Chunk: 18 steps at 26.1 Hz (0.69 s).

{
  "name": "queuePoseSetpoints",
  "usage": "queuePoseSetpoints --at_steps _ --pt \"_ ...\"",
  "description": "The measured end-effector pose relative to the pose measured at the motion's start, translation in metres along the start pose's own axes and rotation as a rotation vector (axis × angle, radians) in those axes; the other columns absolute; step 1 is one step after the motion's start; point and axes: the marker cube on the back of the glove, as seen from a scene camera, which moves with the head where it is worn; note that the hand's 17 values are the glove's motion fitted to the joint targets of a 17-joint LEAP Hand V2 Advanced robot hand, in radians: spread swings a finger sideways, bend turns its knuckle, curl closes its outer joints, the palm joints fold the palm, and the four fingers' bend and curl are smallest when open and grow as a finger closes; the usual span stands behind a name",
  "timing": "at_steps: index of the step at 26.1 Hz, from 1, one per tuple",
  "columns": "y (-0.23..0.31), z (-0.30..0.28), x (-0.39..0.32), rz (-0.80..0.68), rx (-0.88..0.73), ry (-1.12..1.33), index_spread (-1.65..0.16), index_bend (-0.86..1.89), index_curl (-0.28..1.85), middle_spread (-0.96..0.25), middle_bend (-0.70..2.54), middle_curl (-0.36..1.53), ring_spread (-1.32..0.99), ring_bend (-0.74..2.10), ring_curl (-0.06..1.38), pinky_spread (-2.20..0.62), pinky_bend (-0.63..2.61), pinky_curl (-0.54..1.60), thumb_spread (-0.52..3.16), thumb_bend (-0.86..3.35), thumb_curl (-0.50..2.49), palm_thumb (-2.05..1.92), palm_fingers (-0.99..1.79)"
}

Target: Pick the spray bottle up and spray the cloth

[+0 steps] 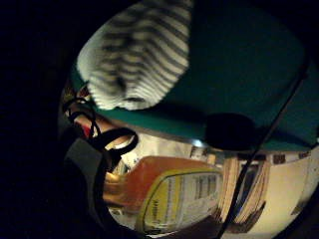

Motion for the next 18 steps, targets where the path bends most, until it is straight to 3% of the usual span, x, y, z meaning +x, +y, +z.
queuePoseSetpoints --at_steps 11,18 --pt "0.101 -0.028 -0.116 -0.732 0.329 -0.051 -0.23 0.39 0.62 -0.20 0.75 0.60 -0.22 0.81 0.52 -0.33 0.57 0.44 0.60 -0.02 0.79 0.95 1.38" --pt "0.115 -0.014 -0.168 -1.101 0.488 -0.167 -0.24 0.39 0.62 -0.20 0.75 0.60 -0.22 0.81 0.52 -0.32 0.56 0.44 0.59 -0.03 0.79 0.95 1.38"
